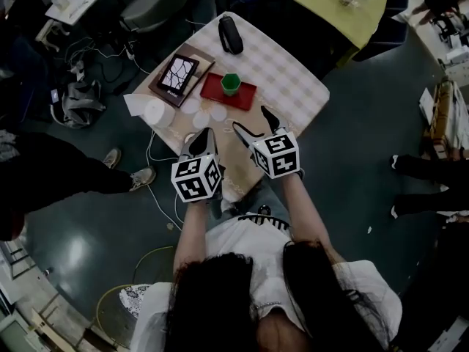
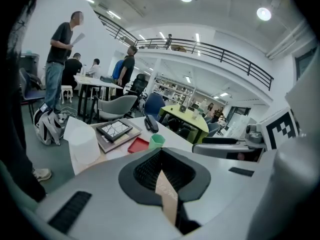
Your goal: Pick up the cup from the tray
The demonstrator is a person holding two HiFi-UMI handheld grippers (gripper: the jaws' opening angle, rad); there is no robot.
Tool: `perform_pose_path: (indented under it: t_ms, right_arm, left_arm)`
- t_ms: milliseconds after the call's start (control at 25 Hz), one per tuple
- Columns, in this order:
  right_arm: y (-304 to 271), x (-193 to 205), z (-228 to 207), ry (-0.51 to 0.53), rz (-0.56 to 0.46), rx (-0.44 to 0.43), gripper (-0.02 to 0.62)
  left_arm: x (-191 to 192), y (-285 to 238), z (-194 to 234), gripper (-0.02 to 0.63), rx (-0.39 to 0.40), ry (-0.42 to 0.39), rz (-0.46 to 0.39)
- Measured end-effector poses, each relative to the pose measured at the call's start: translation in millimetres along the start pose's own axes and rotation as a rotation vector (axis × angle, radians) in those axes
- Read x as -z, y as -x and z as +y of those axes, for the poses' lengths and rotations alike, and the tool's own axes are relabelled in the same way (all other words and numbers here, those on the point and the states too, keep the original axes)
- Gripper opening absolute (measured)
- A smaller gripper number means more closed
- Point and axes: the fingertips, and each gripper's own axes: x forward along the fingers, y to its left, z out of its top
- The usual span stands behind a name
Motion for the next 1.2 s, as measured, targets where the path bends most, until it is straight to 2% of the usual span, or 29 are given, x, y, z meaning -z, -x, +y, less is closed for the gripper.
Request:
perform_pose_path:
  t_ms: [440, 720, 1040, 1200]
  right_arm:
    - [-87.4, -11.3, -38.5, 0.014, 0.096, -0.011, 0.366]
    - [-136.6, 0.0, -51.6, 0.015, 0.175, -0.031, 0.377]
    - [-178.4, 16.0, -52.3, 0.063, 0.272, -0.054, 0.377]
    - [-189.4, 23.3, -59.0, 0.015, 0.310, -0.031, 0.377]
  left_arm:
    - [-21.3, -58.6, 13.7, 0.005, -0.062, 0.039, 0.037]
    - [-28.2, -90.7, 28.8, 0.005, -0.102, 0.056, 0.069]
    - [-28.2, -116.0, 39.4, 0.005, -0.129, 0.066, 0.100]
    - [-22.4, -120.4, 44.1, 0.005, -0.142, 0.091, 0.115]
